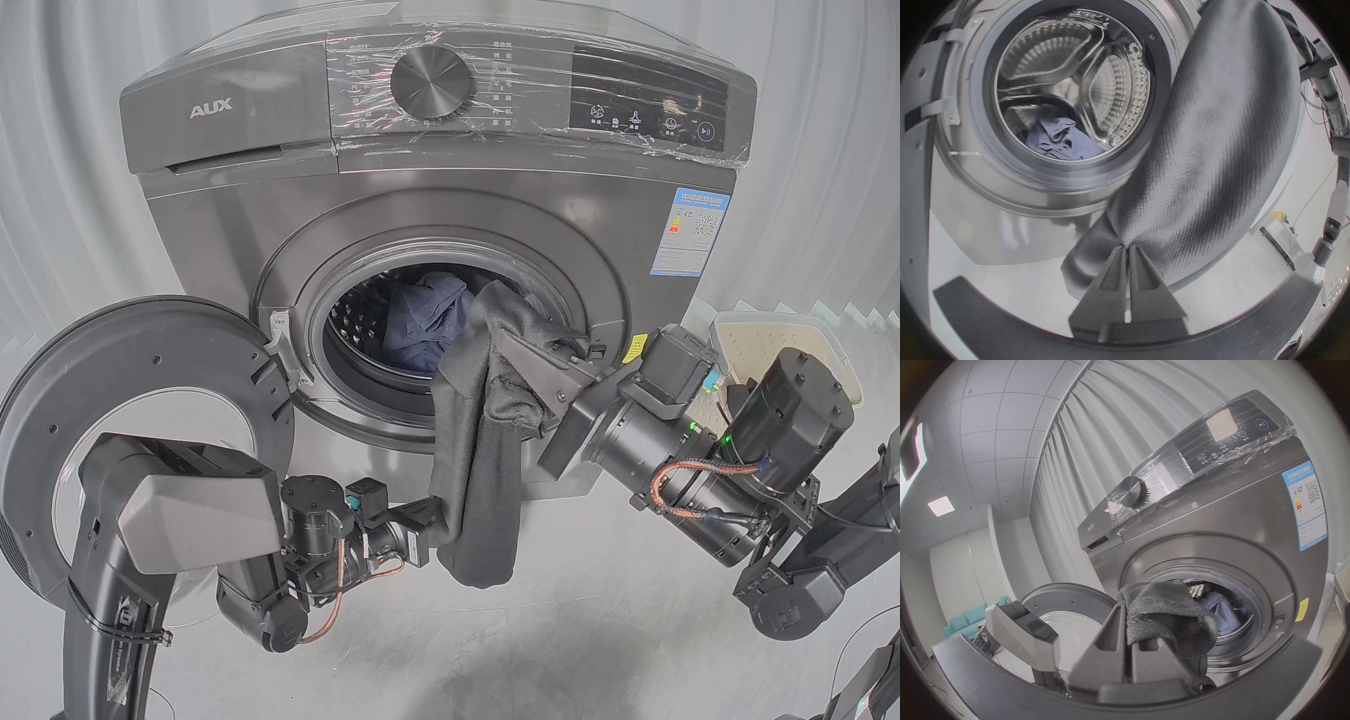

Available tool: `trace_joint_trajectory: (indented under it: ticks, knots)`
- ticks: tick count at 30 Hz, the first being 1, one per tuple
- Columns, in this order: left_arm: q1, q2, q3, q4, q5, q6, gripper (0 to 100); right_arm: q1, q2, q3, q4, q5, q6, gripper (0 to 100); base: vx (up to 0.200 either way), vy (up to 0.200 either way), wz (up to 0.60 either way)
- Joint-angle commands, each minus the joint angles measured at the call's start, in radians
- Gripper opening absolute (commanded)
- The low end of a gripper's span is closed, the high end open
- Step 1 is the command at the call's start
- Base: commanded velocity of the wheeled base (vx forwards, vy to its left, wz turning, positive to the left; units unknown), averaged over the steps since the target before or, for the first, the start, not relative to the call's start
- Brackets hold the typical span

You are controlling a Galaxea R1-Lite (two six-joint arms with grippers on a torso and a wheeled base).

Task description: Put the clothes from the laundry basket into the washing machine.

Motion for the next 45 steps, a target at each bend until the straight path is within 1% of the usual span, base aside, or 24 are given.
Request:
trace_joint_trajectory:
  ticks: [1,2,3,5,7,12,16,18,19,21,22,24,25,26,28,29,32,36,41,45]
  knots:
    - [0.04,-0.131,0.085,-0.001,0.031,0.0,0,-0.057,-0.02,0.028,0.002,0.0,-0.001,0,0.0,0.0,0.0]
    - [0.04,-0.131,0.085,-0.001,0.031,0.0,0,-0.057,-0.02,0.028,0.002,0.0,-0.001,0,0.0,0.0,0.0]
    - [0.053,-0.195,0.132,0.0,0.031,0.0,0,-0.069,-0.023,0.045,0.0,0.001,-0.001,0,0.0,0.0,0.0]
    - [0.06,-0.224,0.155,0.0,0.029,-0.001,0,-0.071,-0.024,0.056,0.0,0.003,-0.001,0,0.0,0.0,0.0]
    - [0.073,-0.294,0.209,0.0,0.027,-0.004,0,-0.066,-0.037,0.078,-0.001,0.004,0.001,0,0.0,0.0,0.0]
    - [0.076,-0.355,0.263,0.0,0.026,-0.004,0,-0.061,-0.061,0.107,-0.001,0.004,0.001,0,0.0,0.0,0.0]
    - [0.07,-0.402,0.301,0.002,0.018,-0.012,0,-0.057,-0.084,0.13,-0.003,0.006,0.002,0,0.0,0.0,0.0]
    - [0.066,-0.399,0.309,0.002,0.015,-0.012,0,-0.055,-0.084,0.13,-0.003,0.006,0.002,0,0.0,0.0,0.0]
    - [0.053,-0.376,0.312,0.002,0.006,-0.011,0,-0.051,-0.083,0.119,-0.003,0.004,0.001,0,0.0,0.0,0.0]
    - [0.038,-0.318,0.304,0.0,0.004,-0.011,0,-0.034,-0.084,0.116,-0.001,0.004,-0.001,0,0.0,0.0,0.0]
    - [0.037,-0.29,0.295,0.0,0.004,-0.009,0,-0.02,-0.086,0.113,-0.001,0.004,-0.001,0,0.0,0.0,0.0]
    - [0.041,-0.272,0.286,0.0,0.004,-0.007,0,-0.014,-0.086,0.113,-0.003,0.004,0.001,0,0.0,0.0,0.0]
    - [0.047,-0.223,0.255,0.0,0.0,-0.009,0,-0.012,-0.087,0.113,-0.005,0.006,-0.001,0,0.0,0.0,0.0]
    - [0.05,-0.195,0.23,0.002,0.001,-0.009,100,-0.012,-0.087,0.111,-0.011,0.006,0.001,0,0.0,0.0,0.0]
    - [0.052,-0.168,0.2,0.0,0.004,-0.006,100,-0.011,-0.087,0.108,-0.018,0.007,-0.001,0,0.0,0.0,0.0]
    - [0.052,-0.136,0.16,0.0,0.003,-0.009,100,-0.011,-0.086,0.102,-0.021,0.015,-0.001,0,0.0,0.0,0.0]
    - [0.044,-0.105,0.115,0.002,0.009,-0.014,100,-0.008,-0.084,0.097,-0.021,0.018,-0.001,0,0.0,0.0,0.0]
    - [0.041,-0.042,0.048,0.003,0.017,-0.007,100,0.009,-0.084,0.093,-0.021,0.018,-0.001,0,0.0,0.0,0.0]
    - [0.033,0.004,0.029,0.002,0.017,-0.004,100,0.011,-0.083,0.088,-0.021,0.02,-0.001,0,0.0,0.0,0.0]
    - [0.012,-0.001,0.045,0.002,0.015,0.0,100,0.018,-0.078,0.079,-0.021,0.02,-0.001,0,0.0,0.0,0.0]
